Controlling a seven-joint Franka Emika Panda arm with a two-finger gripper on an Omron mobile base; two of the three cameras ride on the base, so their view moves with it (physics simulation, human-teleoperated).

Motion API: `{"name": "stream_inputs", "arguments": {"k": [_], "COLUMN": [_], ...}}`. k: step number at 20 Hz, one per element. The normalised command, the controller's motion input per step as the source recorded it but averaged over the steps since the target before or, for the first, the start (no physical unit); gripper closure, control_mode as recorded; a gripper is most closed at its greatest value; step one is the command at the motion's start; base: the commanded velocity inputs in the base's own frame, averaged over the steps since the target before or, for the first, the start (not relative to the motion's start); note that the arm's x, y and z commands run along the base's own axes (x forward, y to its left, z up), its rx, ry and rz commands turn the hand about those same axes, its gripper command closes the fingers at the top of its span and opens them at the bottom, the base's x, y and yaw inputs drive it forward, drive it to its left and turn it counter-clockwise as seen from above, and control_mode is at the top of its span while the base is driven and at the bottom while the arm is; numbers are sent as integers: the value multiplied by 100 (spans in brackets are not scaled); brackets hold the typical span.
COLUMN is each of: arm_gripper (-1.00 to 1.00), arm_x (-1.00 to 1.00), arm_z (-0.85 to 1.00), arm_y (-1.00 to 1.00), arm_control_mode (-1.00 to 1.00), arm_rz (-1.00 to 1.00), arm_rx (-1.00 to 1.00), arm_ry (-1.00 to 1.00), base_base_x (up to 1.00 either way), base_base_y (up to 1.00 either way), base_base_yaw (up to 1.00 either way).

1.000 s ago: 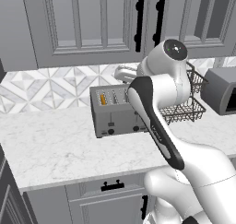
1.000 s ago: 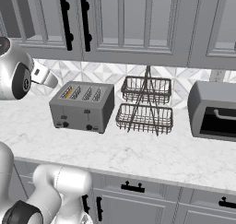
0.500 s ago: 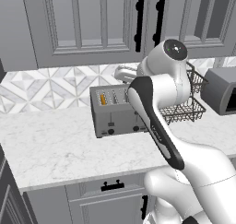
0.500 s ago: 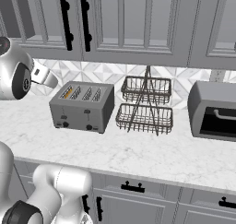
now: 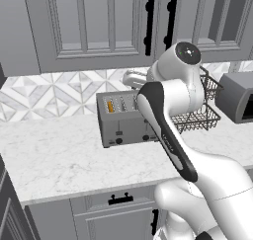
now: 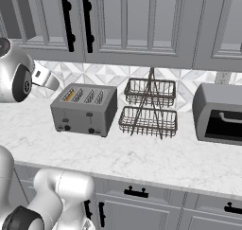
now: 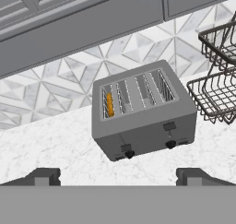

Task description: Start the toaster. Once the lever pops up, take the bread to the plate on the dining counter.

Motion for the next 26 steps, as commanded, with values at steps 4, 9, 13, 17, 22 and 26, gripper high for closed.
{"name": "stream_inputs", "arguments": {"k": [4, 9, 13, 17, 22, 26], "arm_gripper": [-100, -100, -100, -100, -100, -100], "arm_x": [0, 0, 0, 0, 0, 0], "arm_z": [0, 0, 0, 0, 0, 0], "arm_y": [0, 0, 0, 0, 0, 0], "arm_control_mode": [-100, -100, -100, -100, -100, -100], "arm_rz": [0, 0, 0, 0, 0, 0], "arm_rx": [0, 0, 0, 0, 0, 0], "arm_ry": [0, 0, 0, 0, 0, 0], "base_base_x": [0, 0, 0, 0, 0, 0], "base_base_y": [0, 0, 0, 0, 0, 0], "base_base_yaw": [0, 0, 0, 0, 0, 0]}}
